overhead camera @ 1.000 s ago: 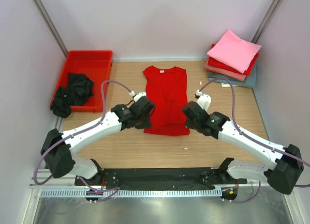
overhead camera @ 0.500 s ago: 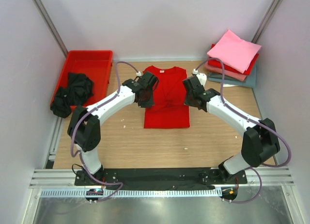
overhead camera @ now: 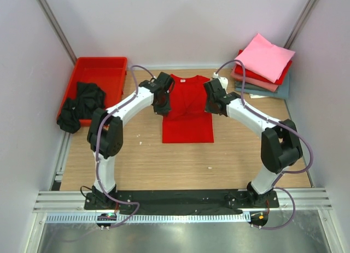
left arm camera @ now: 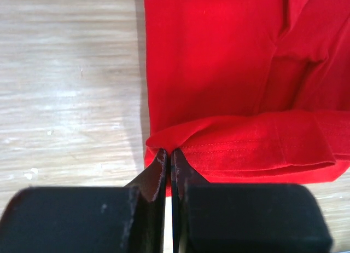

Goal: Fold and stack the t-shirts
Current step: Fold the tshirt

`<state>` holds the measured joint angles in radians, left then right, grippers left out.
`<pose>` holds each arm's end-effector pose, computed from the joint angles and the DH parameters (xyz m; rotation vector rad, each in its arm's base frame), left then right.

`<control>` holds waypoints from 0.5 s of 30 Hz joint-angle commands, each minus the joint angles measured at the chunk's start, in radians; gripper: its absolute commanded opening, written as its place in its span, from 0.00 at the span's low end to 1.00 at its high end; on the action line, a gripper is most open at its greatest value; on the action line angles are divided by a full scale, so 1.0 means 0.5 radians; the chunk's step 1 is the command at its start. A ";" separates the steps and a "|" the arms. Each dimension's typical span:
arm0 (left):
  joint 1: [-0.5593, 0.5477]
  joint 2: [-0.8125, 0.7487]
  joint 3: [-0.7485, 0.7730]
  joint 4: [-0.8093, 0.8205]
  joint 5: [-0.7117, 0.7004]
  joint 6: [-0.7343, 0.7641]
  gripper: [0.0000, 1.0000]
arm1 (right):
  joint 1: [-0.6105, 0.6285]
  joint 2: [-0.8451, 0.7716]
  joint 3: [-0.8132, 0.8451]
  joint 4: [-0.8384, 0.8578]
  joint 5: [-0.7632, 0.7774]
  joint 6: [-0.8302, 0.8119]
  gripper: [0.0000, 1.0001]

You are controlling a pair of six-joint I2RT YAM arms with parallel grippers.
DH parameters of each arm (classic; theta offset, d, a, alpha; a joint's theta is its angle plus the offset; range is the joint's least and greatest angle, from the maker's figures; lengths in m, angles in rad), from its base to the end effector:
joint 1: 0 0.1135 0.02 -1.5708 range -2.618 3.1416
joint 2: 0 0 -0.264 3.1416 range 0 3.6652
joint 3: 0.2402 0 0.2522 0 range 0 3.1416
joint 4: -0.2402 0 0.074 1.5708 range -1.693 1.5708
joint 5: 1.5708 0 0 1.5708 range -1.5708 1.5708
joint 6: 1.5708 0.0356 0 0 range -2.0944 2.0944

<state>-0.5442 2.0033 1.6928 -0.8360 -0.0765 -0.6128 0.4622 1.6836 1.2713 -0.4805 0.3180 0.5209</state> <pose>0.3670 -0.2189 0.2357 -0.1163 2.7333 -0.2345 0.3324 0.1532 0.2487 0.2061 2.3956 0.0602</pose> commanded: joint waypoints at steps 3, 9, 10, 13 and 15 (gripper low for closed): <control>0.036 0.104 0.185 -0.071 0.046 0.094 0.01 | -0.044 0.029 0.078 0.065 0.039 -0.032 0.01; 0.057 0.248 0.323 -0.098 0.067 0.112 0.01 | -0.065 0.127 0.084 0.102 0.042 -0.032 0.01; 0.064 0.267 0.360 -0.095 0.076 0.112 0.01 | -0.065 0.142 0.096 0.102 0.054 -0.032 0.01; 0.088 0.359 0.476 -0.123 0.095 0.109 0.02 | -0.090 0.237 0.142 0.126 0.067 -0.042 0.01; 0.110 0.460 0.562 -0.196 0.083 0.115 0.06 | -0.117 0.332 0.200 0.111 0.082 -0.045 0.01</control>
<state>-0.5159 2.1868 1.8935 -0.8864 -0.0391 -0.5831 0.4244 1.8069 1.3014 -0.4568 0.3202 0.5182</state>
